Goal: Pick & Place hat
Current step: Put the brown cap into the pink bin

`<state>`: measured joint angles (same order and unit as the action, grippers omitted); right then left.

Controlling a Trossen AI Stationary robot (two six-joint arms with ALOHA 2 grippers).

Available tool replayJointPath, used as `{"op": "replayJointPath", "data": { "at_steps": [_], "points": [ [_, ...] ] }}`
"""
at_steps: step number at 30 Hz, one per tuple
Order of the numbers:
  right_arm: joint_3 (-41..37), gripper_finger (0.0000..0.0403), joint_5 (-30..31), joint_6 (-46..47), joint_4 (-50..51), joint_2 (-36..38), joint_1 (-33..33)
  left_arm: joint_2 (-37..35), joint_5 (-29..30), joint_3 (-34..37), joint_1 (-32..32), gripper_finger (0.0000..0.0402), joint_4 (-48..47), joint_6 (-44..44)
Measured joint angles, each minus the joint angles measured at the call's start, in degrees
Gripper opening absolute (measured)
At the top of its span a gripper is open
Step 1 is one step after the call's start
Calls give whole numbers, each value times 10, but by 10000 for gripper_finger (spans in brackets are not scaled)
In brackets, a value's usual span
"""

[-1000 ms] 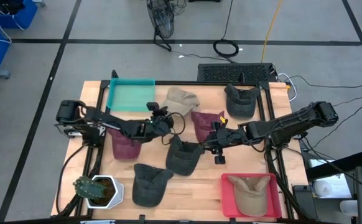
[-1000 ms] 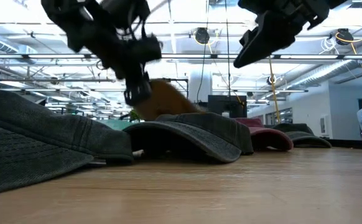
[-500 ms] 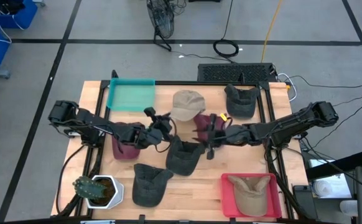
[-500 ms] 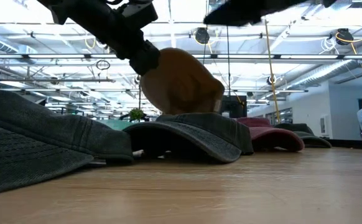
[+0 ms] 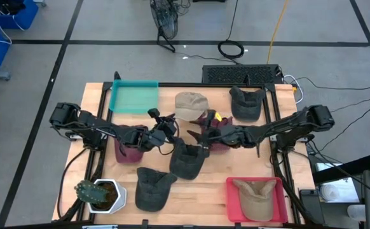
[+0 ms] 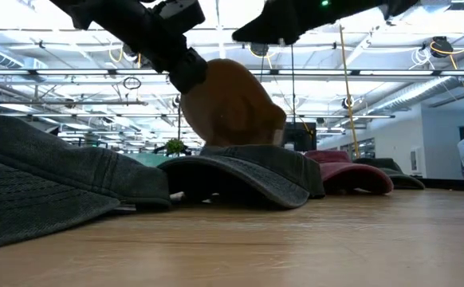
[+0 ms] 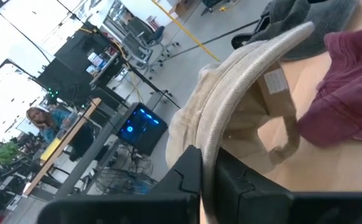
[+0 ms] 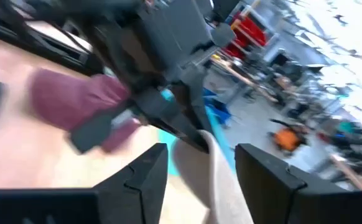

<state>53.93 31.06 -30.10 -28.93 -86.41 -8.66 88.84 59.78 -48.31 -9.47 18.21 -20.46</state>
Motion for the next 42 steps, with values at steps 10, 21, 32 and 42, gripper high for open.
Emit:
{"op": "replayJointPath", "data": {
  "at_steps": [10,21,32,42],
  "points": [
    [40,190,37,-5,-1,-35,42,0,-13,-11,-5,31,1,-30],
    [40,154,-43,53,20,-35,55,0,-13,-12,-8,39,-4,-39],
    [39,157,-7,84,36,-63,68,0,-34,-12,-8,27,1,-39],
    [39,86,15,82,27,-70,81,0,-40,-12,-8,12,1,-46]
  ]
}}
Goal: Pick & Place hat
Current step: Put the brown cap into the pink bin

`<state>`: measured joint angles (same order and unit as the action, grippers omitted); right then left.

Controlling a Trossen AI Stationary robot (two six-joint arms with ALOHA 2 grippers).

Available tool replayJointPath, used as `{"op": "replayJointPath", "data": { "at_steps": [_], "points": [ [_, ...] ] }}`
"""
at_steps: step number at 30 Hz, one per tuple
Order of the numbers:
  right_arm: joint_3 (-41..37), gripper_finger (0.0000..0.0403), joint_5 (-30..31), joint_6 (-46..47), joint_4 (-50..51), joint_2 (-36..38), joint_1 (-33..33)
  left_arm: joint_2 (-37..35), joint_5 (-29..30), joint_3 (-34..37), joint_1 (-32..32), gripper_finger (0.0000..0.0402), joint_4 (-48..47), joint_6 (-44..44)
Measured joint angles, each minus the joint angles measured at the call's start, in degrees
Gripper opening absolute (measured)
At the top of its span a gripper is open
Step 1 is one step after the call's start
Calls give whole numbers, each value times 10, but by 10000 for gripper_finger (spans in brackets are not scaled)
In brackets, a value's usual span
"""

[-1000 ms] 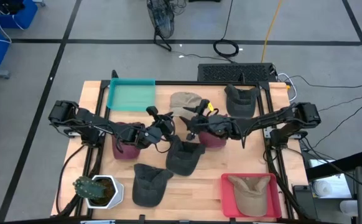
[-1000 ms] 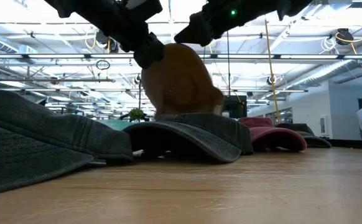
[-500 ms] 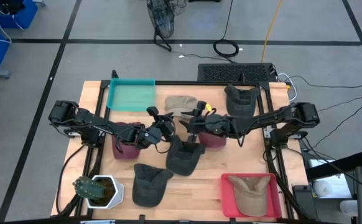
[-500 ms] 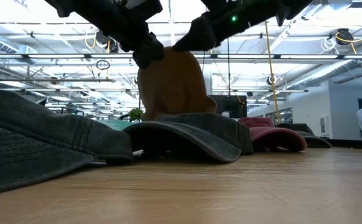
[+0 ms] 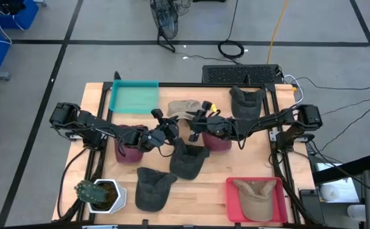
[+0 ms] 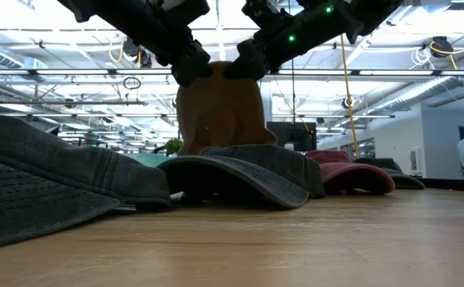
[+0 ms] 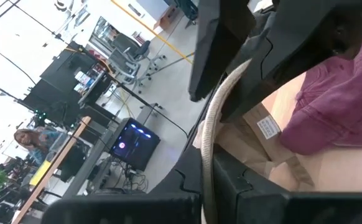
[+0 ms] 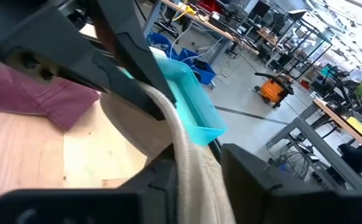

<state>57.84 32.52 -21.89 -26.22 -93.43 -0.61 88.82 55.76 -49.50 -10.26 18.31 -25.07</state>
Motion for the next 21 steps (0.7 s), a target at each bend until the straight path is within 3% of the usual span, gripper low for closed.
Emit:
{"op": "replayJointPath", "data": {
  "at_steps": [5,21],
  "points": [
    [0,13,-16,-10,-5,0,1,-1,0,-1,0,44,2,-8],
    [-1,5,-26,-38,-30,5,2,0,48,-1,-11,43,30,-20]
  ]
}}
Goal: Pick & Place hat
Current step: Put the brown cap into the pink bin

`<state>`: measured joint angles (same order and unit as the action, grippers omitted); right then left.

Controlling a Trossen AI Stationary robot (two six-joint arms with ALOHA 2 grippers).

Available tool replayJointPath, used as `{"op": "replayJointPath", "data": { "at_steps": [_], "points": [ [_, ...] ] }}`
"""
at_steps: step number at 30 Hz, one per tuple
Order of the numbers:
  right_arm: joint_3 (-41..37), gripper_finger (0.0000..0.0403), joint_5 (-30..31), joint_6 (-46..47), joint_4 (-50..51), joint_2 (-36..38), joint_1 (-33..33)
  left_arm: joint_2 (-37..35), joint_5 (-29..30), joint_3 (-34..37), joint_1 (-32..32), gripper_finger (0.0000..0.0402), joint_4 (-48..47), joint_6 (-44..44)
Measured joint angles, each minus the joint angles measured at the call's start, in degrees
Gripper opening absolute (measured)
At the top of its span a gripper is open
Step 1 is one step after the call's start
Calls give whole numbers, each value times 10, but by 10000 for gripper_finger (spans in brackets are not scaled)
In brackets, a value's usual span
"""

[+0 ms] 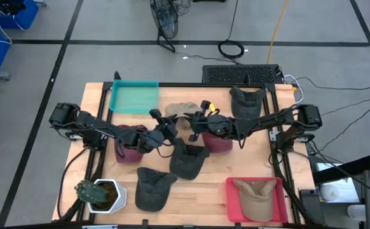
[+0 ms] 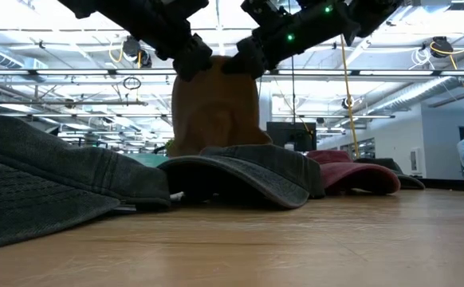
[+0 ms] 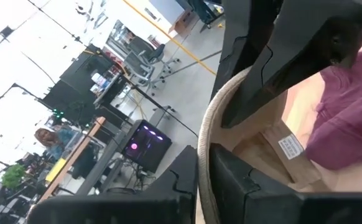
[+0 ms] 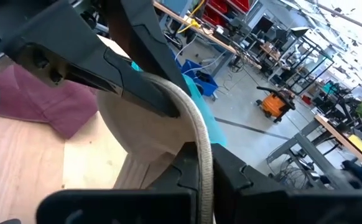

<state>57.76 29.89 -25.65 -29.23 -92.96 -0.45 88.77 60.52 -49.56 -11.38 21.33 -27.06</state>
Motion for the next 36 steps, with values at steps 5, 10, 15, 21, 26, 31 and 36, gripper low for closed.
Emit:
{"op": "replayJointPath", "data": {
  "at_steps": [5,10,15,21,26,31,36],
  "points": [
    [0,5,2,-3,6,27,0,-22,16,1,-17,80,-2,-1],
    [1,4,20,-14,28,70,-3,-71,46,1,-42,131,-13,33],
    [1,5,50,-45,49,119,-24,-126,58,1,-76,174,-82,63],
    [1,5,146,-98,89,180,-95,-172,59,1,-104,198,-156,115],
    [1,6,223,-89,120,225,-180,-192,57,1,-104,200,-204,173],
    [1,6,311,-62,138,244,-268,-195,34,1,-96,200,-212,206],
    [1,6,331,12,145,247,-336,-195,-12,1,-81,200,-213,230]
  ]
}}
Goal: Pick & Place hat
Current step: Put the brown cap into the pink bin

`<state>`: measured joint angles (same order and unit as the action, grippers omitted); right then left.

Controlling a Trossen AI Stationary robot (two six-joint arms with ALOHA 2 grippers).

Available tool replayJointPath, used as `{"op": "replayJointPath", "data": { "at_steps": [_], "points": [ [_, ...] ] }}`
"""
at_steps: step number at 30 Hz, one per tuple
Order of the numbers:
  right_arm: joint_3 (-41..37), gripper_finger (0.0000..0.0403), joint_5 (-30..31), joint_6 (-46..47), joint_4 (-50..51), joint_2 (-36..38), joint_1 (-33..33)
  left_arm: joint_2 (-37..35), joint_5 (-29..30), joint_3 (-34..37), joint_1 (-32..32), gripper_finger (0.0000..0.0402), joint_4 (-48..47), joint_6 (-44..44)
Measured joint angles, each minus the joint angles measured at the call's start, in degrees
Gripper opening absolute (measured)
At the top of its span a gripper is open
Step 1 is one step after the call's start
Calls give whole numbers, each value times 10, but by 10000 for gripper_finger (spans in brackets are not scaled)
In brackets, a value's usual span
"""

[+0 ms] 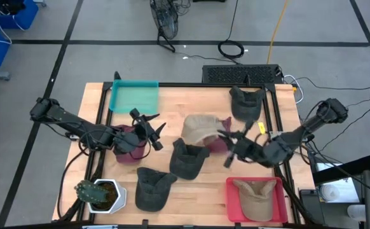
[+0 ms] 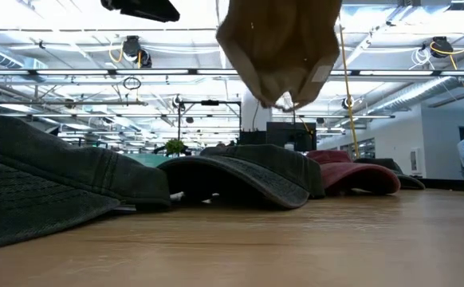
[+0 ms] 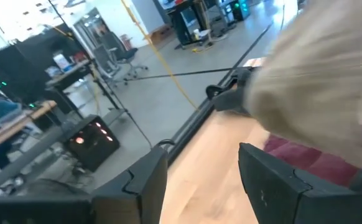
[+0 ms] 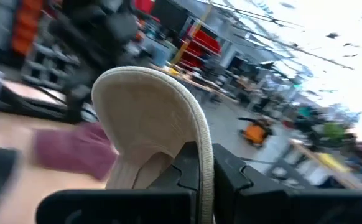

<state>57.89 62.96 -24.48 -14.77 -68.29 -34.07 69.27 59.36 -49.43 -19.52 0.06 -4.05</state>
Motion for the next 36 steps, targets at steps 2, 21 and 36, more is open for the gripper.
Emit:
{"op": "replayJointPath", "data": {
  "at_steps": [2,21,36],
  "points": [
    [0,6,0,28,5,0,-21,0,-11,0,5,200,-1,11],
    [58,12,19,212,288,22,-141,0,-25,0,10,200,-22,39],
    [172,12,-160,489,602,21,-148,0,-25,7,11,200,-51,81]
  ]
}}
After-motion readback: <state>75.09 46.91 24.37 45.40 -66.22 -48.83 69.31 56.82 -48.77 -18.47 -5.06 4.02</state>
